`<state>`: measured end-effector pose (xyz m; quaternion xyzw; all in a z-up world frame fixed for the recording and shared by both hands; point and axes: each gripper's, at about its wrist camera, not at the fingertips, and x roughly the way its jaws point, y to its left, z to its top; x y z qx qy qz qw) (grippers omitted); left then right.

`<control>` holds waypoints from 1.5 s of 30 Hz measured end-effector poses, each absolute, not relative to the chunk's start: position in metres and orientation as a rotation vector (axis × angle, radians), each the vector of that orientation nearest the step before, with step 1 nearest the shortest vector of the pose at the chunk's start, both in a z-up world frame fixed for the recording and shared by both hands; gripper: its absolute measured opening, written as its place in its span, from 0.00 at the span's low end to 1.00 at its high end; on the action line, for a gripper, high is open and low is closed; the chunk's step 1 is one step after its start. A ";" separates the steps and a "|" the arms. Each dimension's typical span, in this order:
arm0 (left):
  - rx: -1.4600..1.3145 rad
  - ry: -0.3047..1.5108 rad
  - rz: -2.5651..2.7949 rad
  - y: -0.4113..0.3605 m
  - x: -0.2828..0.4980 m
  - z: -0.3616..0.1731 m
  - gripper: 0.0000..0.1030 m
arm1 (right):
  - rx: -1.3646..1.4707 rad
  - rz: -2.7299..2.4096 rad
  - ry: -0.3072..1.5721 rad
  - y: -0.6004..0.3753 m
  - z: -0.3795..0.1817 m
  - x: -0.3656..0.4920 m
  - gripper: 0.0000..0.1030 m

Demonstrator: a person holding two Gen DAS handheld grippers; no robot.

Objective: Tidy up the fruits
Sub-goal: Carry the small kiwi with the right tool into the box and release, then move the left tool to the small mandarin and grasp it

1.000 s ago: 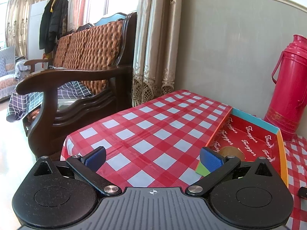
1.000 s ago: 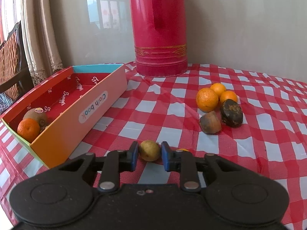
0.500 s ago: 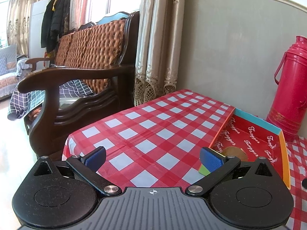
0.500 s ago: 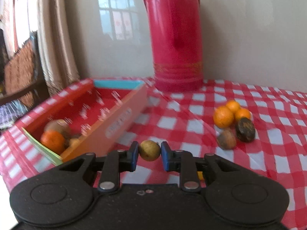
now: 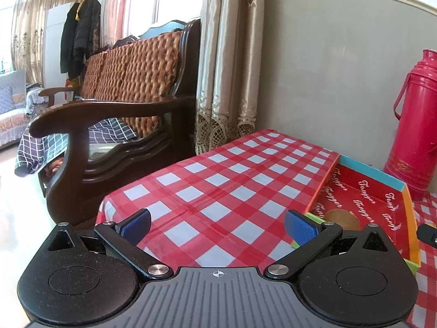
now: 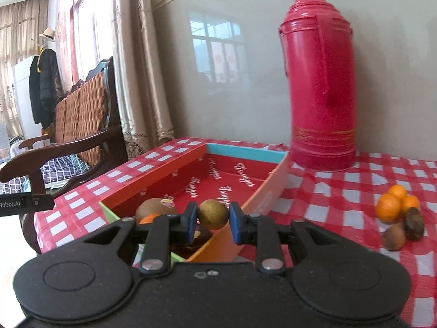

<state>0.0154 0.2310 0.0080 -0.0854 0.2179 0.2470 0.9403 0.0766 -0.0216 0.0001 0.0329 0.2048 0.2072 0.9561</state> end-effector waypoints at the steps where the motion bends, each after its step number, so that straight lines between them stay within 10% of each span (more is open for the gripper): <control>1: -0.176 0.446 0.509 0.233 0.015 0.008 1.00 | 0.066 0.427 0.421 -0.019 -0.001 0.077 0.17; 12: -0.226 0.459 0.519 0.244 0.016 0.005 1.00 | 0.053 0.428 0.435 -0.018 -0.005 0.070 0.29; 17: -0.202 0.457 0.499 0.233 0.018 0.007 1.00 | 0.134 0.349 0.402 -0.042 -0.001 0.066 0.68; 27: -0.163 0.464 0.437 0.205 0.023 0.010 1.00 | 0.120 0.161 0.380 -0.080 0.003 0.058 0.92; 45: 0.134 0.424 0.000 0.034 0.040 0.009 1.00 | 0.105 -0.416 0.334 -0.204 0.013 0.014 0.94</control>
